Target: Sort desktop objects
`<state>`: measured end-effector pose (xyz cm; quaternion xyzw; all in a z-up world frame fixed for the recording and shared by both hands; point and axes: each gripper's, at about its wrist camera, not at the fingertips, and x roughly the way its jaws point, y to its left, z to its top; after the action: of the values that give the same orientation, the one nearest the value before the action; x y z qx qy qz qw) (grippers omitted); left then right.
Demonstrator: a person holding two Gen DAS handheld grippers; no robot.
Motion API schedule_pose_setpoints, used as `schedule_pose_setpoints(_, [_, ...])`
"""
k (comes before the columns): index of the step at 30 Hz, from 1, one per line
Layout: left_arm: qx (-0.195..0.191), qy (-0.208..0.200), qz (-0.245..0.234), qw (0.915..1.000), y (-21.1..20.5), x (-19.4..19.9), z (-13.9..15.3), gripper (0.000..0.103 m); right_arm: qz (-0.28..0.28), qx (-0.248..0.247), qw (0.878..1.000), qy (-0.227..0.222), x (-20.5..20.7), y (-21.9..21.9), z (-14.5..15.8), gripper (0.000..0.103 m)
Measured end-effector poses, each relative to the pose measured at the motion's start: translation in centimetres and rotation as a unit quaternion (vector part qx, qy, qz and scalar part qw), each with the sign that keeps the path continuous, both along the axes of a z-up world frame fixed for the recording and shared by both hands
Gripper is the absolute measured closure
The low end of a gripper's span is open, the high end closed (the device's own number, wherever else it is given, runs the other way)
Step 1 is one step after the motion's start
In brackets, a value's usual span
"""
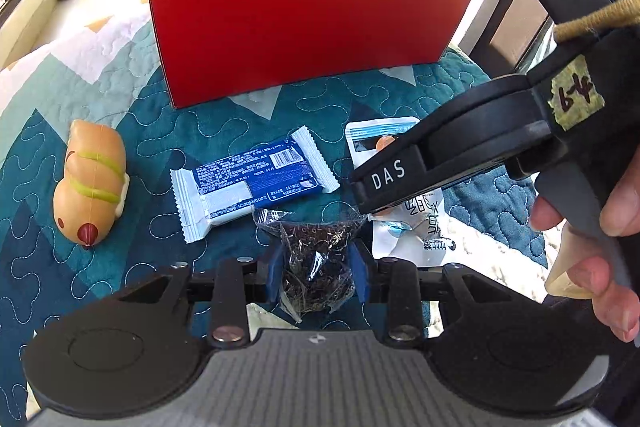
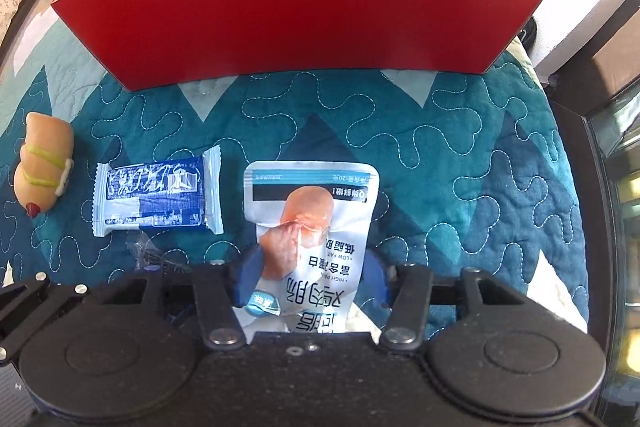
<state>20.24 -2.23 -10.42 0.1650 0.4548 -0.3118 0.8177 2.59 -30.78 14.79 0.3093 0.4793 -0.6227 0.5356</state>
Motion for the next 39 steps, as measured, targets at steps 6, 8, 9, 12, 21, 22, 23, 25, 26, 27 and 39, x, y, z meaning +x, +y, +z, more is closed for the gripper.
schedule_pose_setpoints(6, [-0.001,-0.001,-0.001,1.0,0.0,-0.1,0.1,0.069,-0.013,-0.012,0.998,-0.06,-2.2,0.2,1.3,0.067])
schedule_pose_setpoints(8, [-0.002,-0.002,-0.002,1.0,0.0,-0.2,0.3,0.069,-0.012,-0.021,0.997,-0.076,-2.7,0.4,1.6,0.07])
schedule_pose_setpoints(9, [-0.002,-0.002,-0.002,1.0,-0.1,-0.2,0.4,0.069,-0.014,-0.023,0.996,-0.082,-2.9,0.4,1.7,0.071])
schedule_pose_setpoints(12, [-0.004,-0.004,-0.002,1.0,-0.1,-0.3,0.6,0.069,-0.018,-0.028,0.995,-0.092,-3.1,0.5,2.1,0.073])
schedule_pose_setpoints(21, [-0.011,-0.01,-0.001,0.9999,-0.1,-0.7,1.6,0.069,-0.015,-0.034,0.993,-0.11,-3.5,0.7,4.1,0.097])
schedule_pose_setpoints(22, [-0.014,-0.009,0.001,0.9999,-0.1,-0.7,1.7,0.069,-0.017,-0.036,0.993,-0.113,-3.6,0.7,4.2,0.09])
schedule_pose_setpoints(23, [-0.016,-0.007,0.003,0.9998,0.0,-0.7,1.7,0.069,-0.023,-0.038,0.992,-0.122,-3.8,0.8,4.2,0.088])
schedule_pose_setpoints(25, [-0.015,-0.006,0.005,0.9998,0.1,-0.7,1.6,0.069,-0.03,-0.033,0.99,-0.135,-3.9,0.6,4.1,0.084])
schedule_pose_setpoints(26, [-0.015,-0.006,0.005,0.9999,0.1,-0.7,1.6,0.069,-0.032,-0.03,0.99,-0.135,-3.9,0.5,4.0,0.079])
schedule_pose_setpoints(27, [-0.015,-0.006,0.005,0.9999,0.2,-0.8,1.5,0.069,-0.035,-0.028,0.99,-0.137,-3.9,0.4,4.0,0.067])
schedule_pose_setpoints(39, [-0.021,0.006,0.013,0.9997,1.0,-0.1,0.6,0.069,-0.032,-0.026,0.997,-0.073,0.3,-2.0,2.4,0.035])
